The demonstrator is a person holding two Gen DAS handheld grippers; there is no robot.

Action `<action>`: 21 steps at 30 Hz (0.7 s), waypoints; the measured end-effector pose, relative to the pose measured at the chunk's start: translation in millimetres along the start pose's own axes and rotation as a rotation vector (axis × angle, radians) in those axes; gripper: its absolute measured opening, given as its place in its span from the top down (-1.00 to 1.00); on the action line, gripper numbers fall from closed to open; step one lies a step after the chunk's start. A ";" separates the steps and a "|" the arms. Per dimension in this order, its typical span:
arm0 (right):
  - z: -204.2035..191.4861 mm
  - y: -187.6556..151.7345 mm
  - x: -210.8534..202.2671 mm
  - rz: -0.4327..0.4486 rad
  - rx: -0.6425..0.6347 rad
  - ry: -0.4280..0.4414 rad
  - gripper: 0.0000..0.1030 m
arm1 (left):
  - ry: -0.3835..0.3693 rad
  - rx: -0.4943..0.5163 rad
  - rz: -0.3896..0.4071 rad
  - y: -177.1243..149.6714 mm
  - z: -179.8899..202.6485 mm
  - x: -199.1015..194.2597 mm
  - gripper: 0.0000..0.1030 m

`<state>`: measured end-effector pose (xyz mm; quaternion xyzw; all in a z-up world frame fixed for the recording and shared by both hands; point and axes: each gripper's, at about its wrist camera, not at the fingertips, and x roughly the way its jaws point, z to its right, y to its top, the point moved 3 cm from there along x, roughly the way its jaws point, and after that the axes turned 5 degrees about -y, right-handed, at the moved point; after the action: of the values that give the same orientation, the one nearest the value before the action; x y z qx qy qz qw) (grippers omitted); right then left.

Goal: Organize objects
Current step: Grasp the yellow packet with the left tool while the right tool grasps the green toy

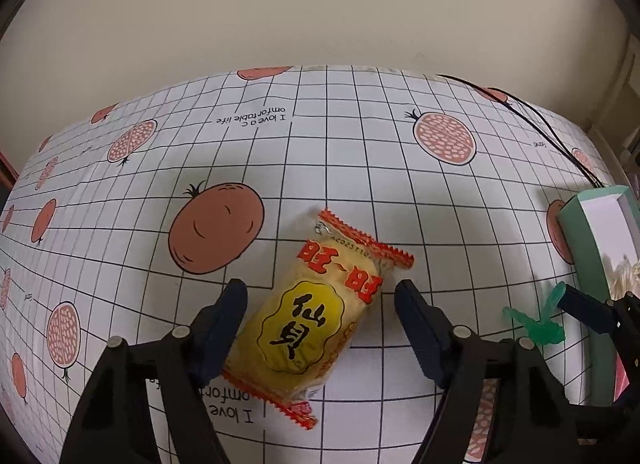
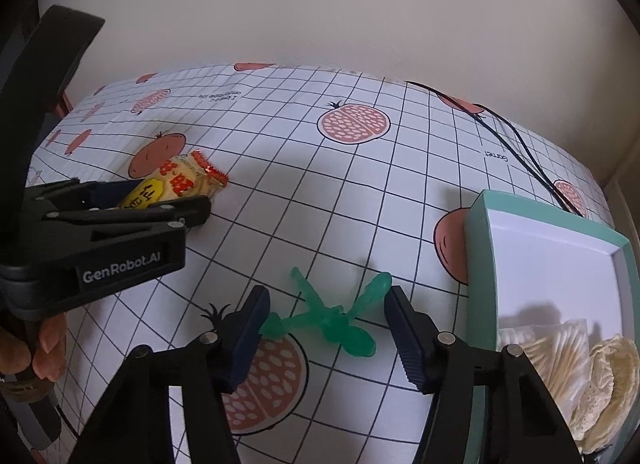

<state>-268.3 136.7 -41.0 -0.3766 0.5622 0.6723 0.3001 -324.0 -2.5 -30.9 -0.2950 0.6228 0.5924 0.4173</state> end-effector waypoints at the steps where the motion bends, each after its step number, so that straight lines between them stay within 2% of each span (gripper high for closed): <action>1: -0.1 0.1 -0.1 0.001 0.001 0.001 -0.19 | -0.008 -0.003 0.002 -0.2 0.3 -0.3 -0.36; 9: -2.0 0.1 -1.5 0.015 -0.007 0.015 -0.06 | -0.030 0.000 -0.002 -1.3 5.6 -3.4 0.05; 15: -2.2 -0.9 -3.3 0.017 -0.003 0.032 0.03 | -0.032 0.003 -0.001 -3.8 6.6 -6.1 0.23; 21: 1.7 -1.0 -5.4 0.018 0.027 0.067 0.07 | -0.029 -0.010 -0.008 -5.4 6.6 -7.2 0.26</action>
<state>-264.9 138.7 -36.8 -0.3899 0.5844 0.6541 0.2802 -314.8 2.4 -27.0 -0.2909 0.6127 0.5981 0.4270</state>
